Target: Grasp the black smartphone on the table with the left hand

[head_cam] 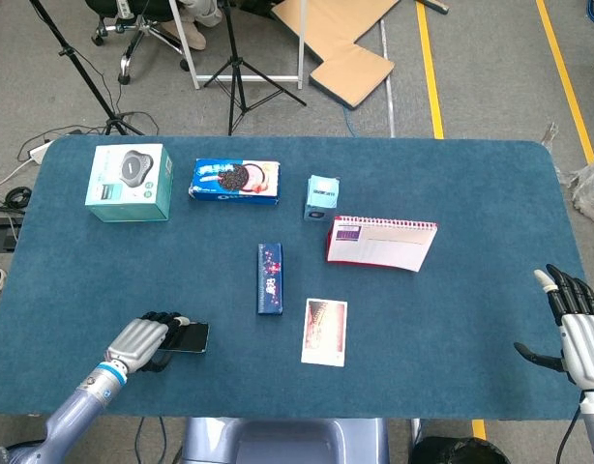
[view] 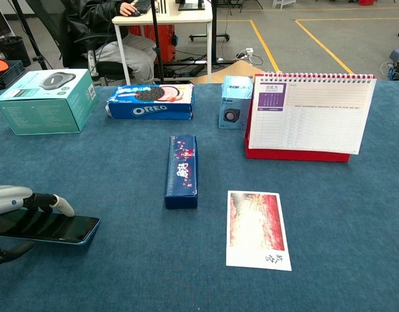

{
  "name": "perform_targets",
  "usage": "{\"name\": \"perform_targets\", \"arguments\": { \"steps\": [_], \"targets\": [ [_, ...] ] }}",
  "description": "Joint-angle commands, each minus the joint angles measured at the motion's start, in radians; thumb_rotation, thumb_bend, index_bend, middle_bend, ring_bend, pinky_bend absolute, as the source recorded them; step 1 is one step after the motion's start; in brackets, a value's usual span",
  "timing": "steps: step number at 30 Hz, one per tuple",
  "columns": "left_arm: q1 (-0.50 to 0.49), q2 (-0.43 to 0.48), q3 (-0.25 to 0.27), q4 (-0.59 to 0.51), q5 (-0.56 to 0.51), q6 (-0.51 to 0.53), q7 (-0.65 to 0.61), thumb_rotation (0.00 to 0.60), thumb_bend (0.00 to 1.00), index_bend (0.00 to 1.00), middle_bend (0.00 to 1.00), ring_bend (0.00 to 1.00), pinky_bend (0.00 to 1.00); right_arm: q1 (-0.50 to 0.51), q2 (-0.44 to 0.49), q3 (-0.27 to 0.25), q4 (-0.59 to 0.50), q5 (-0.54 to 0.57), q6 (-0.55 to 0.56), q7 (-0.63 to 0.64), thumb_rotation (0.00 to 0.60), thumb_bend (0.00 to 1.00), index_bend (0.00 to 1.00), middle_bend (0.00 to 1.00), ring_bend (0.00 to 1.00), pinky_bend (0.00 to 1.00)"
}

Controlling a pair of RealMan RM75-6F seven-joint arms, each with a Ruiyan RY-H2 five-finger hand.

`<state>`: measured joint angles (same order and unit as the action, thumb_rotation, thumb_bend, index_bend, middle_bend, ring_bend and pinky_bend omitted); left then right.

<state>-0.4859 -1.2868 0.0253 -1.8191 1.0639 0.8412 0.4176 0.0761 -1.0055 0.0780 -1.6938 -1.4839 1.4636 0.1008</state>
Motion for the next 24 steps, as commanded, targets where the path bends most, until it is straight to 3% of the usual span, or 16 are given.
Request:
{"name": "perform_targets", "arguments": {
  "steps": [1, 7, 16, 24],
  "targets": [
    [-0.015, 0.013, 0.003, -0.011, -0.012, -0.025, -0.020, 0.600, 0.79, 0.17, 0.07, 0.09, 0.14, 0.001, -0.001, 0.000, 0.001, 0.001, -0.002, 0.000, 0.600, 0.00, 0.07, 0.00, 0.00, 0.00],
    [-0.028, 0.020, -0.010, -0.013, -0.014, -0.052, -0.088, 0.600, 0.79, 0.17, 0.01, 0.01, 0.08, 0.002, -0.002, -0.001, 0.002, 0.001, -0.003, 0.000, 0.600, 0.00, 0.08, 0.00, 0.00, 0.00],
    [-0.034, -0.020, -0.040, 0.040, -0.009, -0.005, -0.123, 0.600, 0.79, 0.17, 0.00, 0.00, 0.05, 0.002, -0.003, -0.001, 0.005, 0.004, -0.007, 0.001, 0.600, 0.00, 0.08, 0.00, 0.00, 0.00],
    [-0.066, -0.105, -0.092, 0.174, -0.029, 0.050, -0.107, 0.600, 0.79, 0.17, 0.00, 0.00, 0.05, 0.004, -0.005, -0.001, 0.006, 0.007, -0.010, -0.002, 0.600, 0.00, 0.08, 0.00, 0.00, 0.00]
  ]
}}
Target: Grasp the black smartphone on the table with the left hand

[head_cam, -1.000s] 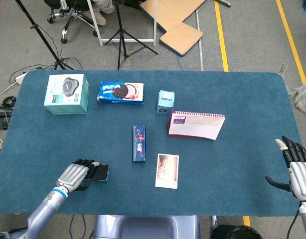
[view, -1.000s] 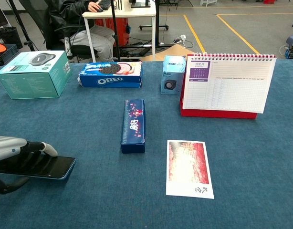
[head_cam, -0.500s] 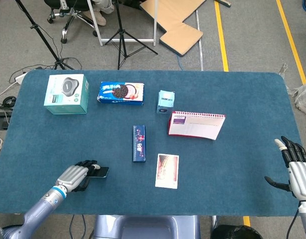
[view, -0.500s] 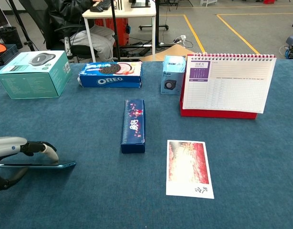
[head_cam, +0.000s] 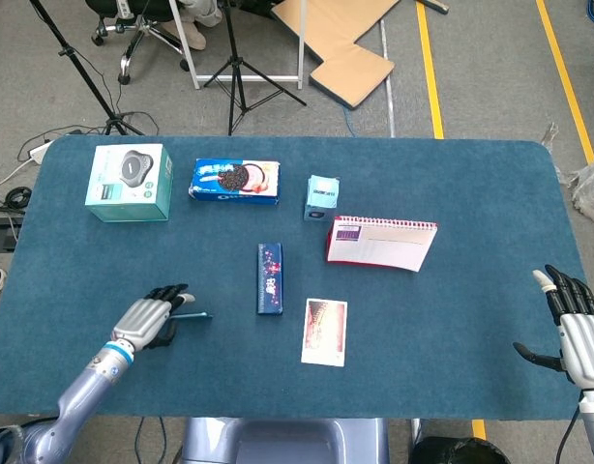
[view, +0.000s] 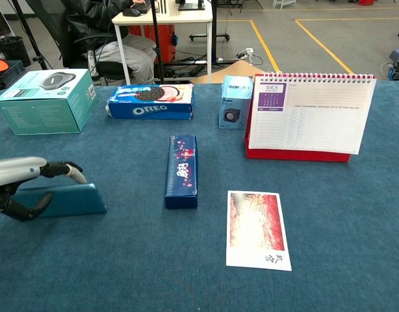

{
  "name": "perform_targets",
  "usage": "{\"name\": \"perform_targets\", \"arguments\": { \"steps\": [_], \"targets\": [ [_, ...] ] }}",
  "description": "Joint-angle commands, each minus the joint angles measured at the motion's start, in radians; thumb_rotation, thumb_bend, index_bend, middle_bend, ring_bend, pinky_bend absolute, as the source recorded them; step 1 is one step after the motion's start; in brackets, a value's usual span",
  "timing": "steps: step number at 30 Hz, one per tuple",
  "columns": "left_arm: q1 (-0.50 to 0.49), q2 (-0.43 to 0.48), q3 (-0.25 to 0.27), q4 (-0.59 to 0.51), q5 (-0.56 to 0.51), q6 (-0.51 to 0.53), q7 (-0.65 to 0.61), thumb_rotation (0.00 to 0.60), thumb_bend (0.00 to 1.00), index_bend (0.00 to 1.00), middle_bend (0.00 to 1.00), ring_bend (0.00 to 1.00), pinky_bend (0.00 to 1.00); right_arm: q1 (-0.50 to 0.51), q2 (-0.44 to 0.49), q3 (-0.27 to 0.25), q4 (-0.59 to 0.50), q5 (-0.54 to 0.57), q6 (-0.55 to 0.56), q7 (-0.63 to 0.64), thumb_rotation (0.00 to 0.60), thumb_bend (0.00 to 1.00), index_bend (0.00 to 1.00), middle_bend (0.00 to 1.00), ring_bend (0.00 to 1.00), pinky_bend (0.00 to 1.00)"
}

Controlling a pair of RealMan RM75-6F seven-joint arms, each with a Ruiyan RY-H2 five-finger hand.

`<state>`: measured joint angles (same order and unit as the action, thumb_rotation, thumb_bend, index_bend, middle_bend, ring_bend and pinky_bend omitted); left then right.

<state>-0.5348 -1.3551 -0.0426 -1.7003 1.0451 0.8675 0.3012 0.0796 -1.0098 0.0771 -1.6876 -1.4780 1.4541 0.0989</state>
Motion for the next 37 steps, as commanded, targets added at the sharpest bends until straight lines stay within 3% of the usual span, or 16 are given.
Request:
{"name": "perform_targets", "arguments": {
  "steps": [1, 5, 8, 11, 15, 18, 21, 27, 34, 37],
  "targets": [
    [-0.022, -0.046, -0.029, 0.072, -0.014, 0.027, 0.014, 0.600, 0.79, 0.17, 0.00, 0.00, 0.05, 0.001, -0.001, 0.000, 0.001, 0.001, -0.001, -0.001, 0.600, 0.00, 0.08, 0.00, 0.00, 0.00],
    [-0.044, -0.080, -0.053, 0.148, -0.039, 0.029, 0.017, 0.600, 0.79, 0.17, 0.00, 0.00, 0.05, 0.002, -0.004, -0.001, 0.003, 0.004, -0.007, -0.005, 0.600, 0.00, 0.08, 0.00, 0.00, 0.00],
    [-0.046, -0.102, -0.064, 0.207, -0.046, 0.031, -0.008, 0.600, 0.76, 0.06, 0.00, 0.00, 0.02, 0.003, -0.005, 0.002, 0.006, 0.011, -0.010, -0.004, 0.600, 0.00, 0.08, 0.00, 0.00, 0.00],
    [-0.032, -0.102, -0.068, 0.223, -0.007, 0.063, -0.049, 0.600, 0.57, 0.00, 0.00, 0.00, 0.00, 0.003, -0.004, 0.002, 0.006, 0.013, -0.010, -0.001, 0.600, 0.00, 0.08, 0.00, 0.00, 0.00],
    [-0.011, -0.092, -0.071, 0.230, 0.043, 0.111, -0.094, 0.600, 0.20, 0.00, 0.00, 0.00, 0.00, 0.003, -0.002, 0.002, 0.006, 0.012, -0.010, 0.002, 0.600, 0.00, 0.08, 0.00, 0.00, 0.00],
    [0.022, -0.064, -0.074, 0.228, 0.106, 0.192, -0.137, 0.600, 0.06, 0.00, 0.00, 0.00, 0.00, 0.002, -0.001, 0.002, 0.005, 0.009, -0.007, 0.007, 0.600, 0.00, 0.08, 0.00, 0.00, 0.00],
    [0.073, -0.001, -0.060, 0.194, 0.186, 0.299, -0.169, 0.600, 0.02, 0.00, 0.00, 0.00, 0.00, 0.001, 0.001, 0.000, 0.002, 0.004, -0.005, 0.011, 0.600, 0.00, 0.08, 0.00, 0.00, 0.00],
    [0.164, 0.121, 0.004, 0.122, 0.283, 0.409, -0.187, 0.600, 0.01, 0.00, 0.00, 0.00, 0.00, 0.001, -0.002, -0.001, 0.004, 0.006, -0.008, 0.011, 0.600, 0.00, 0.08, 0.00, 0.00, 0.00],
    [0.257, 0.199, 0.078, 0.099, 0.361, 0.486, -0.226, 0.600, 0.01, 0.00, 0.00, 0.00, 0.00, -0.001, 0.000, -0.002, -0.002, -0.004, 0.001, 0.014, 0.600, 0.00, 0.08, 0.00, 0.00, 0.00],
    [0.279, 0.210, 0.085, 0.098, 0.372, 0.506, -0.224, 0.600, 0.01, 0.00, 0.00, 0.00, 0.00, -0.002, 0.002, -0.002, -0.004, -0.007, 0.004, 0.015, 0.600, 0.00, 0.08, 0.00, 0.00, 0.00]
  ]
}}
